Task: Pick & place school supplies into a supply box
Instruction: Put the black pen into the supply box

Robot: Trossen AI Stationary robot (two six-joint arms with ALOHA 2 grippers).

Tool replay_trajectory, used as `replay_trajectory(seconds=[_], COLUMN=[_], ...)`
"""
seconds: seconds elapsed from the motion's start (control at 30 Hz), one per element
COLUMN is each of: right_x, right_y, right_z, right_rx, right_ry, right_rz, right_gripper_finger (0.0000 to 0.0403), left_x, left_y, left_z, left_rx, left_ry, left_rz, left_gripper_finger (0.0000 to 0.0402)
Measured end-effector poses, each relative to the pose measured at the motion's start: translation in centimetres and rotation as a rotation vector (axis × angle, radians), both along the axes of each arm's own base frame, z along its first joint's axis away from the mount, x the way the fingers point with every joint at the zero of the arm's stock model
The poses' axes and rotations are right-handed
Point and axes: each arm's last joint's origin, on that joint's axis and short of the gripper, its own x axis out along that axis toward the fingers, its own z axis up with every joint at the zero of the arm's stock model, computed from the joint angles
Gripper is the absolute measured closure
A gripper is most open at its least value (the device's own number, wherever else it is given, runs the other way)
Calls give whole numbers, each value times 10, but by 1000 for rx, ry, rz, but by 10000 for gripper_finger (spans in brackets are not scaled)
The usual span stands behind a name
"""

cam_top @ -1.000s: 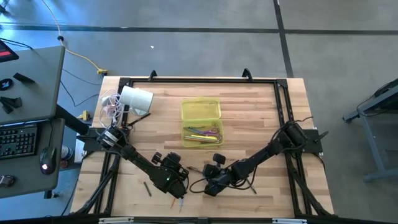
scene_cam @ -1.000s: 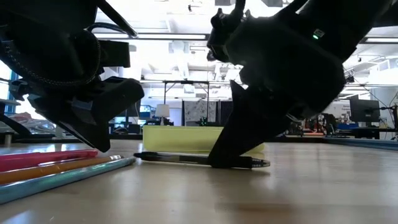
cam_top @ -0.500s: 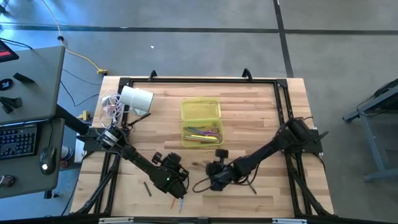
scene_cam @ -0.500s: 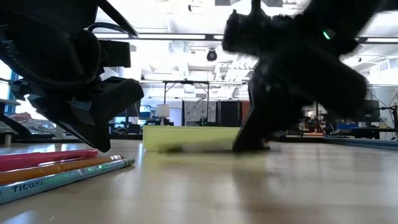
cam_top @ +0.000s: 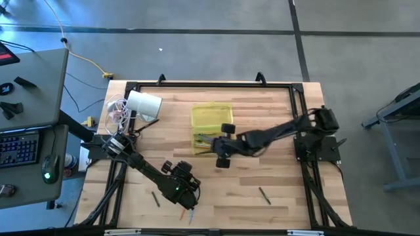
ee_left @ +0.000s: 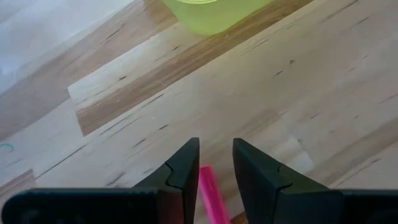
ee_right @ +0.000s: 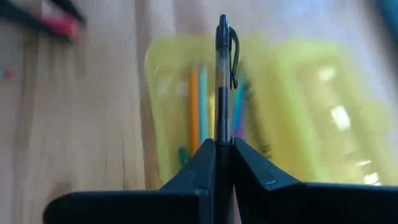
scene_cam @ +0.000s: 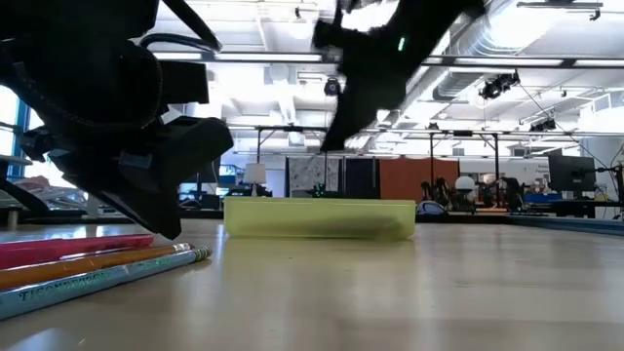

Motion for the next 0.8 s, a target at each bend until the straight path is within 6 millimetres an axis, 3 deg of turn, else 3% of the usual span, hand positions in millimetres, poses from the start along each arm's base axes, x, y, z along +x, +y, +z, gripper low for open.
replay_trajectory(seconds=[0.23, 0.5, 0.67, 0.8], right_x=[13, 16, 16, 22], right_y=[-31, -41, -39, -30], right_z=[-48, -47, -45, -27], right_rx=[26, 66, 40, 21], right_ry=[137, 122, 117, 68], right_rz=[-20, -28, -24, -18], right_gripper_finger=[374, 331, 294, 277], left_x=[1, -1, -7, -9], left_y=[-1, 0, 0, 1], left_z=[0, 3, 36, 69], left_rx=[-7, -19, -12, 51], left_ry=[-9, 52, 282, 409], left_rz=[0, 0, 49, 17], left_gripper_finger=[270, 270, 270, 270])
